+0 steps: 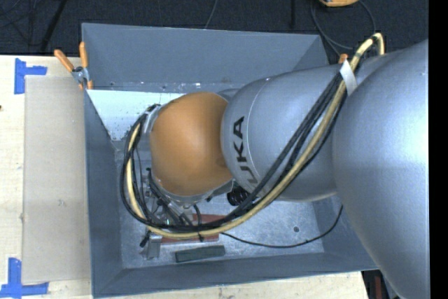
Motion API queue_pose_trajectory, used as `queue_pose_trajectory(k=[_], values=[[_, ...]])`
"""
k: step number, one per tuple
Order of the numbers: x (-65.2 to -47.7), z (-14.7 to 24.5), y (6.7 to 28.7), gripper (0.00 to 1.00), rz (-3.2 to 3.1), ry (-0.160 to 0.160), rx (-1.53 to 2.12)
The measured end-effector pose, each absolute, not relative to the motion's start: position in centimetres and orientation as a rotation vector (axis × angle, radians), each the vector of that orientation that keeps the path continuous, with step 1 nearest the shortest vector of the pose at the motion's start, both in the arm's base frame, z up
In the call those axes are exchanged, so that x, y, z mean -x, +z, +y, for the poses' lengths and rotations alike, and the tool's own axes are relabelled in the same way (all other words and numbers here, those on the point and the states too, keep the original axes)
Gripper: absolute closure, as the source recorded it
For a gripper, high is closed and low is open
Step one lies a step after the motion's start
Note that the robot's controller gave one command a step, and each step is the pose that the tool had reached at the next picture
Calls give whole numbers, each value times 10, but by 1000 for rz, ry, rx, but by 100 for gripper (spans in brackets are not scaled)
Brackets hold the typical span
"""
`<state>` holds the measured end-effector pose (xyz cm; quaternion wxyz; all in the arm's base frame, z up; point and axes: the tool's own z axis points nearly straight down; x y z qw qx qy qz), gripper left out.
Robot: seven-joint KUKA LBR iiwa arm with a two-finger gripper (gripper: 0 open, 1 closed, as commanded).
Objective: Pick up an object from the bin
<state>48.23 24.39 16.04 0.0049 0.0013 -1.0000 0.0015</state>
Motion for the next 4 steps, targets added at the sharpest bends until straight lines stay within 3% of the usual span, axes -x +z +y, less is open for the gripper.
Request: queue_pose_trajectory(k=[1,2,3,4], values=[[-483,160,69,0,-3134,-2,-290],[-472,108,101,0,-3135,3,-234],[-475,111,110,0,-3137,-1,-178],[-476,115,71,0,-3131,-3,333]])
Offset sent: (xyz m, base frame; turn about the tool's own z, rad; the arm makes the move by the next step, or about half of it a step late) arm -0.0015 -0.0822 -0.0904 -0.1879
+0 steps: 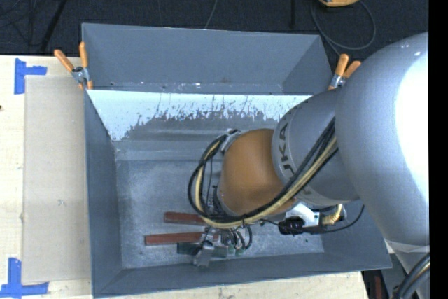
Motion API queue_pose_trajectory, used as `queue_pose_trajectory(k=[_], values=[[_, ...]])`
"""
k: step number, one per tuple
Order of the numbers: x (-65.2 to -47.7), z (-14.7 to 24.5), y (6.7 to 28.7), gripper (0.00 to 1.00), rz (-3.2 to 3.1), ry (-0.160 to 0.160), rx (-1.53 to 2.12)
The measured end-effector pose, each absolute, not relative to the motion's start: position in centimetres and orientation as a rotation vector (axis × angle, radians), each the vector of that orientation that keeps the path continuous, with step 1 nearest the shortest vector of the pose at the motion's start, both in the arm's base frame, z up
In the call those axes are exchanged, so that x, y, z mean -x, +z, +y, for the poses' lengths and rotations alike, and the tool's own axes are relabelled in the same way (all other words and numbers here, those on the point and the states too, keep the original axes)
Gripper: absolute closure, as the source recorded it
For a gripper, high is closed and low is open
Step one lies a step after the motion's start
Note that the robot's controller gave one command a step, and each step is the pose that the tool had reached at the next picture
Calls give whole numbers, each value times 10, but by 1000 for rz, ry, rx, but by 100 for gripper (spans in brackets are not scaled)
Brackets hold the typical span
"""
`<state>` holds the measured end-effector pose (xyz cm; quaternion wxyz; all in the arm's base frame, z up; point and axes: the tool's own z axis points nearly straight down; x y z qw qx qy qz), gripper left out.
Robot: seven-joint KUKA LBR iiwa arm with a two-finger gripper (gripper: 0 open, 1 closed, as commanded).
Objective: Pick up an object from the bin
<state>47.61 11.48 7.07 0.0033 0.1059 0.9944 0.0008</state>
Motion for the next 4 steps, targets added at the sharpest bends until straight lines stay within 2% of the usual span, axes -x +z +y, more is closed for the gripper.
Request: queue_pose_trajectory(k=[1,2,3,4], values=[[-477,114,71,0,3119,2,-338],[-479,115,73,100,3117,4,-341],[-480,115,124,100,3119,2,-345],[-481,115,164,100,3120,2,-346]])
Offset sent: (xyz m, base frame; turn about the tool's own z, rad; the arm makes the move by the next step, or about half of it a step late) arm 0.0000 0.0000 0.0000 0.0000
